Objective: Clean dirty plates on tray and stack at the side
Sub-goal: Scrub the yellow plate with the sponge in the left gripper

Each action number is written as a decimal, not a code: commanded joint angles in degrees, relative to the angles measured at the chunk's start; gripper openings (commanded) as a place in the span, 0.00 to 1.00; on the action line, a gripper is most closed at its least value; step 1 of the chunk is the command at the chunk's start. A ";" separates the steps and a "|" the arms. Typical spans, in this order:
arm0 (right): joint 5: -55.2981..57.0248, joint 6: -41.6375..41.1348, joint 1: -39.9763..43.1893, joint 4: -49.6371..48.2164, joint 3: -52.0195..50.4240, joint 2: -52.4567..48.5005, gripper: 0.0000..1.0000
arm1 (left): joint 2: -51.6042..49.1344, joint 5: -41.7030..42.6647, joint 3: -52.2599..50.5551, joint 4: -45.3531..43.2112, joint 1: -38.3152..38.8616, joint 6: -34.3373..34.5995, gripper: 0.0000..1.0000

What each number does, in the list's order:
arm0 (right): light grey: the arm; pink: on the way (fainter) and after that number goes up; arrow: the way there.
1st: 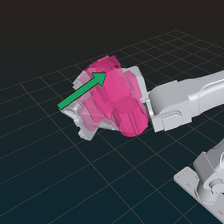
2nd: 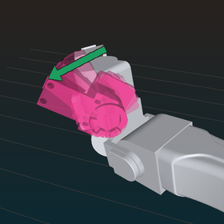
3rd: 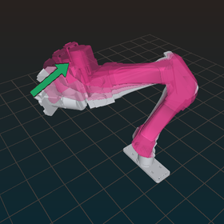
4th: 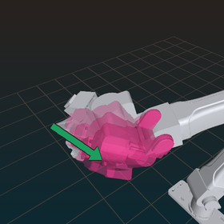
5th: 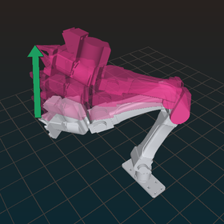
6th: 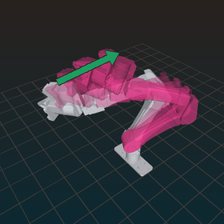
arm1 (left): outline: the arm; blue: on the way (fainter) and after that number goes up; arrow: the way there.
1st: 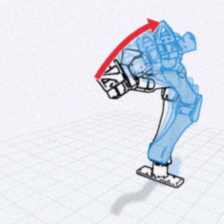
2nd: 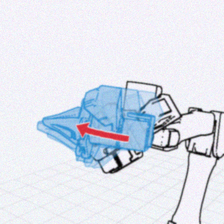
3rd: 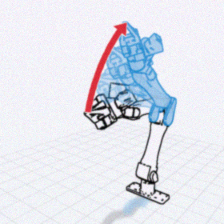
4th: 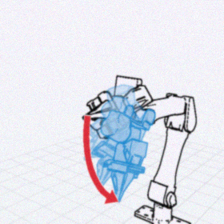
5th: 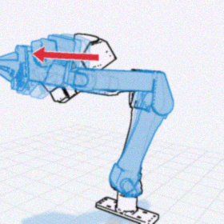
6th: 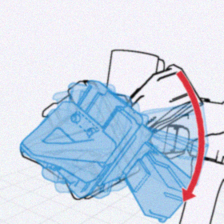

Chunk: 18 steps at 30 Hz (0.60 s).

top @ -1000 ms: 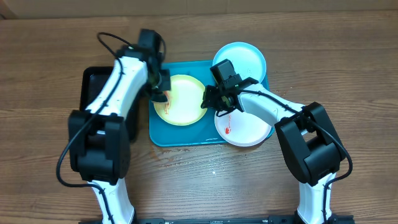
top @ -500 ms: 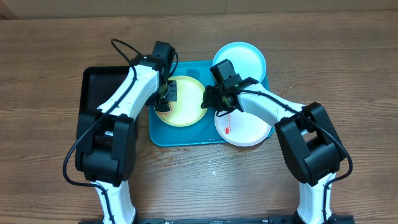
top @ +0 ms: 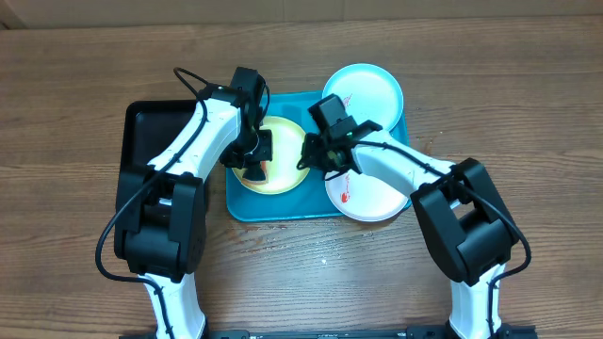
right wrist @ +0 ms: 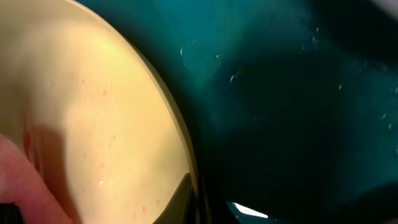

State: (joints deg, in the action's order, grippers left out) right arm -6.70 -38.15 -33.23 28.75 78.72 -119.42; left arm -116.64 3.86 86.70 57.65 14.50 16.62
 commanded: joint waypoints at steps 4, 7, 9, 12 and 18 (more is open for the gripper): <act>15.26 -5.40 -3.48 3.56 -0.63 -0.94 0.04 | -1.38 -1.40 -0.39 -1.64 -0.22 3.69 0.04; 16.76 -5.40 -3.45 3.85 -0.63 -0.92 0.04 | -3.19 -2.45 -0.39 -2.05 -0.22 4.59 0.04; 17.16 -5.38 -3.43 3.98 -0.63 -0.92 0.04 | -4.37 -2.78 -0.39 -1.77 -0.22 4.70 0.04; 17.20 -5.35 -3.41 3.98 -0.63 -0.94 0.04 | -5.97 -2.78 -0.39 -1.22 -0.22 4.83 0.04; 17.20 -5.35 -3.41 3.93 -0.63 -0.94 0.04 | -6.43 1.38 0.33 -0.83 -0.22 1.66 0.04</act>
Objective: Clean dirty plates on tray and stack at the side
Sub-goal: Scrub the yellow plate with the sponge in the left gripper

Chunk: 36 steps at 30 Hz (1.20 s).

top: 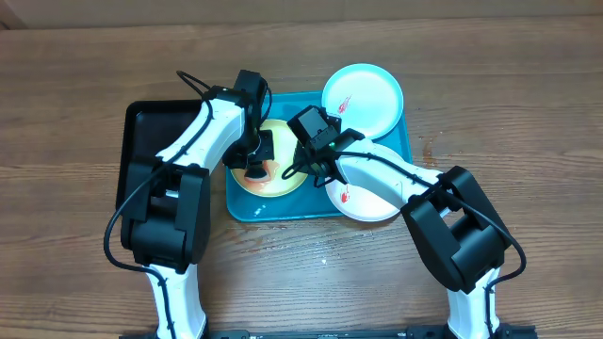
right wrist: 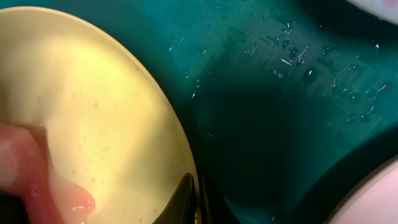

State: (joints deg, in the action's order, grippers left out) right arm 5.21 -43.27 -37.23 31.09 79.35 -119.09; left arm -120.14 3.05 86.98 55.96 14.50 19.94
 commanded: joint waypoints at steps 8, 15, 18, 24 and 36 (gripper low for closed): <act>5.29 -0.24 0.59 1.60 -1.27 -1.27 0.04 | -2.93 -4.96 6.49 6.21 -0.33 -3.61 0.04; 5.27 -0.22 0.59 1.60 -1.27 -1.27 0.04 | -2.95 -12.55 9.18 6.80 -0.33 -0.39 0.04; 5.27 -0.22 0.59 1.60 -1.27 -1.27 0.04 | -2.97 -8.83 9.18 6.71 -0.15 -1.01 0.04; 5.22 -0.04 0.59 1.66 -1.27 -1.25 0.04 | -2.99 0.74 8.55 7.02 1.05 -6.29 0.04; 2.19 -0.02 0.66 2.03 -1.27 -1.25 0.04 | -2.99 6.62 8.48 5.66 1.49 -8.02 0.04</act>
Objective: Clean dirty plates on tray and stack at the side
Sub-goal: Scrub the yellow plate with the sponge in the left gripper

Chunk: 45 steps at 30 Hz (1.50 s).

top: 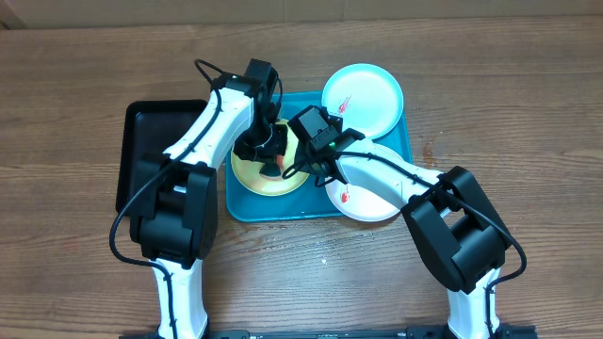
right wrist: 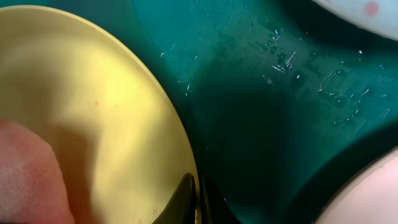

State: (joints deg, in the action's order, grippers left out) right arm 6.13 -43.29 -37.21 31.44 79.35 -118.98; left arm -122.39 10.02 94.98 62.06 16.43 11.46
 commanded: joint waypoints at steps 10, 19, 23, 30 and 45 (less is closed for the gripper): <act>0.24 0.20 0.63 2.08 -1.27 -1.36 0.04 | -1.09 -19.43 0.48 -2.54 -0.98 5.70 0.04; -3.37 0.22 0.63 2.36 -1.27 -1.36 0.04 | -2.54 -17.25 0.37 -2.25 -0.98 5.22 0.04; -7.41 0.94 0.76 2.78 -1.27 -1.36 0.04 | -3.52 -11.10 0.37 -1.66 -0.98 3.85 0.04; -12.70 3.26 1.38 2.95 -1.27 -1.36 0.04 | -3.52 2.86 0.39 -0.66 -1.07 -0.98 0.04; -12.66 3.23 1.38 3.19 -1.27 -1.36 0.04 | -3.54 -17.46 0.37 -1.20 -1.07 1.73 0.04</act>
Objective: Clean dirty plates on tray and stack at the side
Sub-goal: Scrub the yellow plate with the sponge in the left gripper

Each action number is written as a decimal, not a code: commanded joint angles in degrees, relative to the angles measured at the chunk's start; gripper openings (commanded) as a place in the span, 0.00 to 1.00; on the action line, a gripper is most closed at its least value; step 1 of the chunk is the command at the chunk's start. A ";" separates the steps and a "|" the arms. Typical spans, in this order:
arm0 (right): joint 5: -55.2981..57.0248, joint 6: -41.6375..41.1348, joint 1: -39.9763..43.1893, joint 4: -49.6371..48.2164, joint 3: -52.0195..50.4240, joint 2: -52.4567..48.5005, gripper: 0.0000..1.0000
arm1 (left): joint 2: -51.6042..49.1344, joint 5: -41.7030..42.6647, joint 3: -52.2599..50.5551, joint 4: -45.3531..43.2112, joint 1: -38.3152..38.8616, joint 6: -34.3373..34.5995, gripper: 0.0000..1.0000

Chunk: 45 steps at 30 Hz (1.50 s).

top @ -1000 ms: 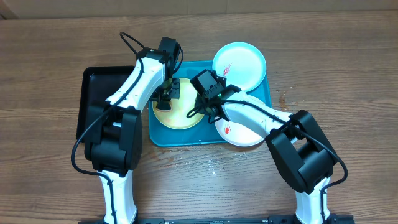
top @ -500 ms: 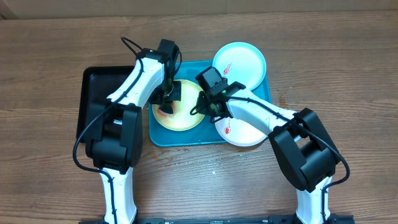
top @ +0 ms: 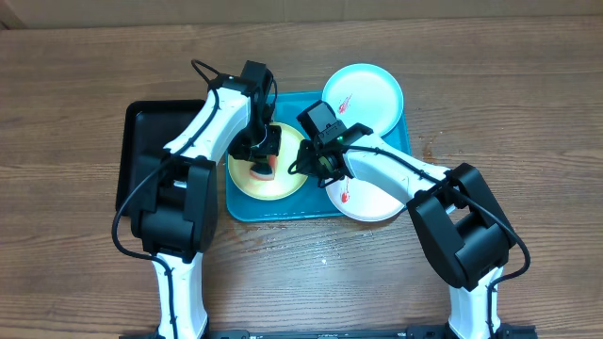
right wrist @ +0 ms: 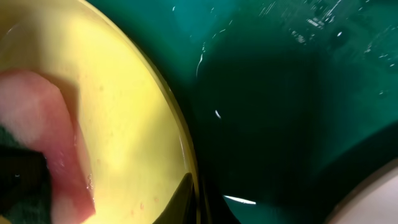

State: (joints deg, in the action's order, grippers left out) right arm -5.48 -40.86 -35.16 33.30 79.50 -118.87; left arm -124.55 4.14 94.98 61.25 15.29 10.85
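Observation:
A yellow plate [top: 283, 179] [right wrist: 118, 106] lies on the teal tray [top: 396, 141] [right wrist: 280, 93]. My right gripper [top: 303, 162] [right wrist: 193, 202] is shut on the plate's right rim, one finger inside the rim and one outside. My left gripper [top: 261, 149] is shut on a pink sponge [top: 261, 169] [right wrist: 50, 143] with a dark green back, pressed on the plate's middle. Two white plates with red smears are on the tray, one at the far right corner [top: 363, 92], one at the near right [top: 367, 198].
A black tray [top: 141, 141] sits to the left of the teal tray, partly under my left arm. Bare wooden table [top: 528, 113] surrounds both trays. The near white plate overhangs the teal tray's front edge.
The sponge in my left gripper has shifted from the plate's right part to its middle. My right gripper still pinches the rim, a little farther right, and the plate has turned slightly.
The right gripper pinched the yellow plate's right rim throughout. The left gripper pressed the sponge on the plate's left-middle, then the same area with the plate shifted left, then on the right part, and now on the middle.

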 commanded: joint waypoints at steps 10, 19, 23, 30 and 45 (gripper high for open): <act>-1.03 0.81 -0.68 1.36 -1.42 -1.46 0.04 | -1.36 -17.22 0.37 -0.79 0.48 5.01 0.04; -0.63 0.81 -0.68 1.36 -1.42 -1.46 0.04 | -1.36 11.19 0.39 0.07 0.66 -11.37 0.04; -0.63 0.83 -0.68 1.36 -1.42 -1.46 0.04 | -1.36 20.98 0.39 0.66 0.66 -17.29 0.04; -0.61 0.83 -0.68 1.53 -1.42 -1.46 0.04 | -1.36 14.23 0.39 -1.25 0.09 -12.96 0.04; -0.61 0.81 -0.68 1.53 -1.42 -1.46 0.04 | -1.36 -18.08 0.39 -2.23 -0.66 9.77 0.04</act>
State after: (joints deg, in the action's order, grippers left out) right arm -6.02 -40.88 -35.29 33.65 79.50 -118.87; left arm -124.86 -4.10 95.04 58.22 15.66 15.07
